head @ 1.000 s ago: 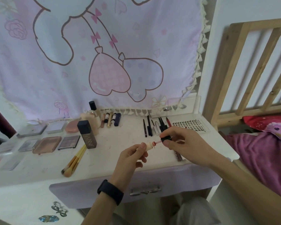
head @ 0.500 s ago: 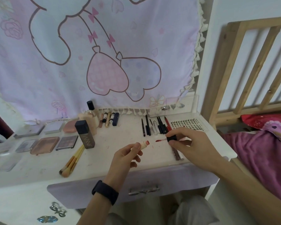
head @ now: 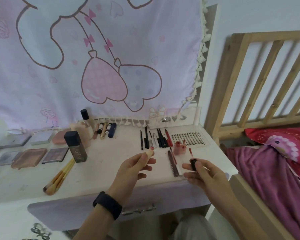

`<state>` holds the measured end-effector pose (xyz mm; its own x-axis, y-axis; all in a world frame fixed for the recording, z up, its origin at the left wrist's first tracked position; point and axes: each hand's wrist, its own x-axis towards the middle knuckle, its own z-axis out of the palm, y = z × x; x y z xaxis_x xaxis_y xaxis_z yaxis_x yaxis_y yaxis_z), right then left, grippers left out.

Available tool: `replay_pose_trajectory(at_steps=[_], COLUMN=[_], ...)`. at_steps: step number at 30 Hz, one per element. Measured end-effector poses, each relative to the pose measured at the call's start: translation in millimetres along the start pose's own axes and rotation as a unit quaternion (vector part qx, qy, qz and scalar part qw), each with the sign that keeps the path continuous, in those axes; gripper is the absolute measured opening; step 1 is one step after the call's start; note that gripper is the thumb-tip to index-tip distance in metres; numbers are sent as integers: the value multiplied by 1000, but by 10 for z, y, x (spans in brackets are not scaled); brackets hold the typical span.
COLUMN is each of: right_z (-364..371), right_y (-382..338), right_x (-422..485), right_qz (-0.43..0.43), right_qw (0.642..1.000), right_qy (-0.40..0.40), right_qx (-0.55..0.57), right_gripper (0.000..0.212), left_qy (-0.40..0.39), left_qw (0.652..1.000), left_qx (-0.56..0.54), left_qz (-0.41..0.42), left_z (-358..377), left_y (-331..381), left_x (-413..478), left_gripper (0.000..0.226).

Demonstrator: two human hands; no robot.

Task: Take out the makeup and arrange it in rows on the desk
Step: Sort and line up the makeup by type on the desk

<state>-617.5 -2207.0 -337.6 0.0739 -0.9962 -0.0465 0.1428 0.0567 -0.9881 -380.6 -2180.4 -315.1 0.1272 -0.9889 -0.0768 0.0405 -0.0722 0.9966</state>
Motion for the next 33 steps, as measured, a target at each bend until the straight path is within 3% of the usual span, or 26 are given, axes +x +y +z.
replay_pose_trajectory(at_steps=[8,13,17,26,33], right_z=[-351,-472,-444,-313,-234], right_y=[14,4,0,278,311], right_x=[190,386,489,710,758], right_qz=[-56,-123,-146,-180,-191], right_qw=[991,964,949,852,831], right_qy=[40,74,82,82,109], right_qx=[-113,-225,-269,-484,-511], right_gripper=[16,14,17,22,26], left_qy=[-13,40,60,97,97], left_qw=[985,960,940,859,834], left_qx=[158,248,311,487,522], left_qz=[62,124,124,126,148], left_z=[511,818,899,920,908], left_y=[26,-17,-145,-216,-223], left_x=[258,381,498,617,638], left_gripper=[15,14,19,29,37])
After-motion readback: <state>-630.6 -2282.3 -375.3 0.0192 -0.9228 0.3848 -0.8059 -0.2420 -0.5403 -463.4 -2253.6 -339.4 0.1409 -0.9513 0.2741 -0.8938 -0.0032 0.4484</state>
